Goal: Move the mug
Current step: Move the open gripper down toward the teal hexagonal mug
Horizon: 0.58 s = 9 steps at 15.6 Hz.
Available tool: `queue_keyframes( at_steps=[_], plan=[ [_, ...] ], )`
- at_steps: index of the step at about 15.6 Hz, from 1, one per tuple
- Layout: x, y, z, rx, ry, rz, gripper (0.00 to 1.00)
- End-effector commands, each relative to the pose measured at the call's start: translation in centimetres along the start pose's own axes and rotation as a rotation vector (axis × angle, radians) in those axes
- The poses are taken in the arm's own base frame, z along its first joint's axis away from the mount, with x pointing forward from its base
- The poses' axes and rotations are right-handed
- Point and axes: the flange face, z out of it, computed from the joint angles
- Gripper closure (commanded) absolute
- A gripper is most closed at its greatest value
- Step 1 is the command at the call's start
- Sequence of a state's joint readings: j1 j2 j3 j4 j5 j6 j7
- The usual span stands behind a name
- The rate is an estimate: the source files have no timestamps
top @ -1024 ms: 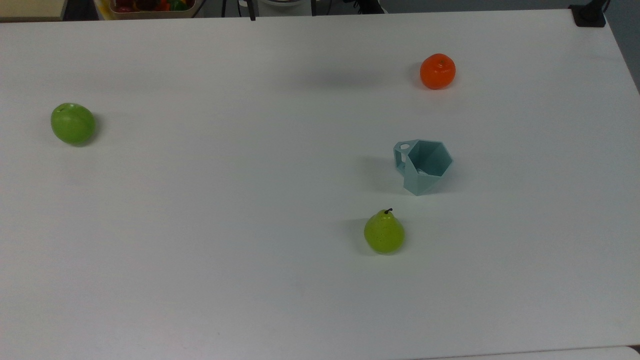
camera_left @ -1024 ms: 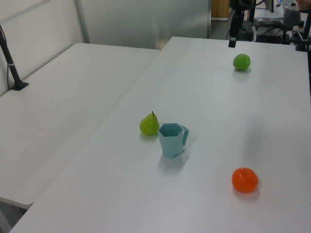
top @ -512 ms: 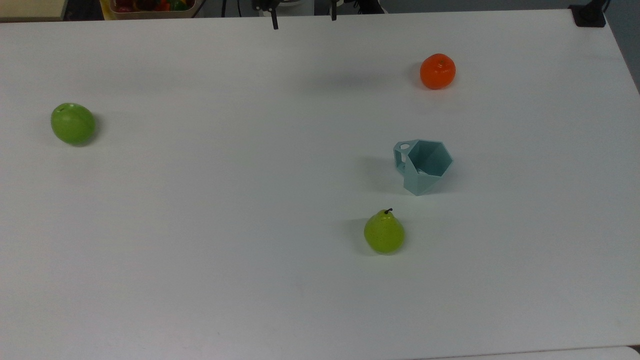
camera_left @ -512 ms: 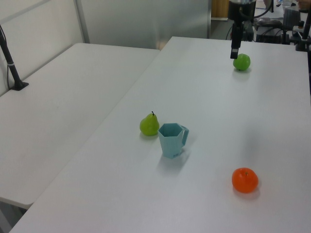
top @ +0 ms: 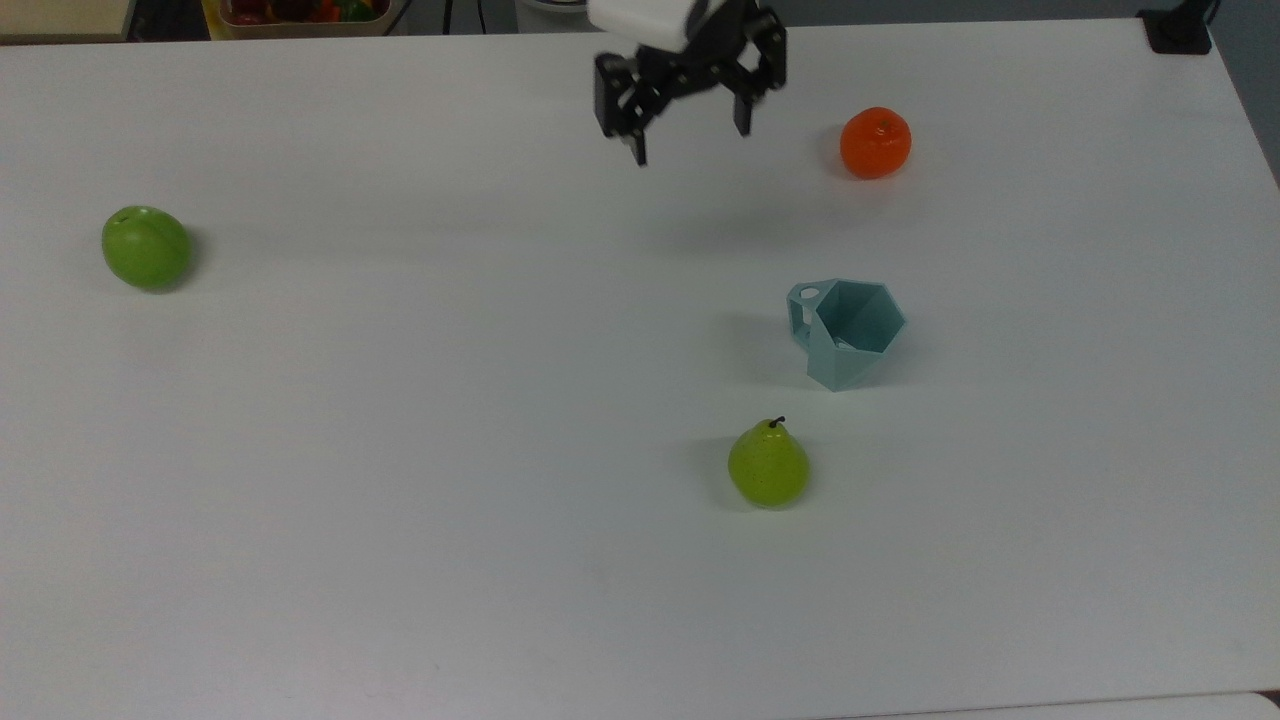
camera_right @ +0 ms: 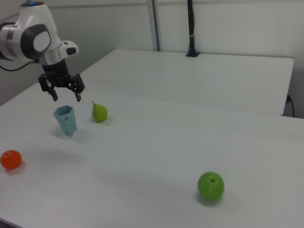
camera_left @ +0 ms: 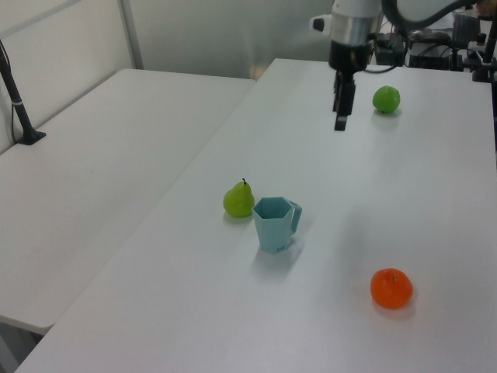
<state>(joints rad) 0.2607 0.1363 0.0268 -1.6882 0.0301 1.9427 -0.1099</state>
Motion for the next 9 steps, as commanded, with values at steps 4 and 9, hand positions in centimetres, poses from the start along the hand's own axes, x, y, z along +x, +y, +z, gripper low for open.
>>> queue_keyframes(
  at_steps=[4, 9],
  plan=[
    [2.7, -2.2, 4.1, 0.008, 0.067, -0.178, 0.06],
    [4.3, -5.3, 8.4, 0.009, 0.097, -0.287, 0.06]
  ],
)
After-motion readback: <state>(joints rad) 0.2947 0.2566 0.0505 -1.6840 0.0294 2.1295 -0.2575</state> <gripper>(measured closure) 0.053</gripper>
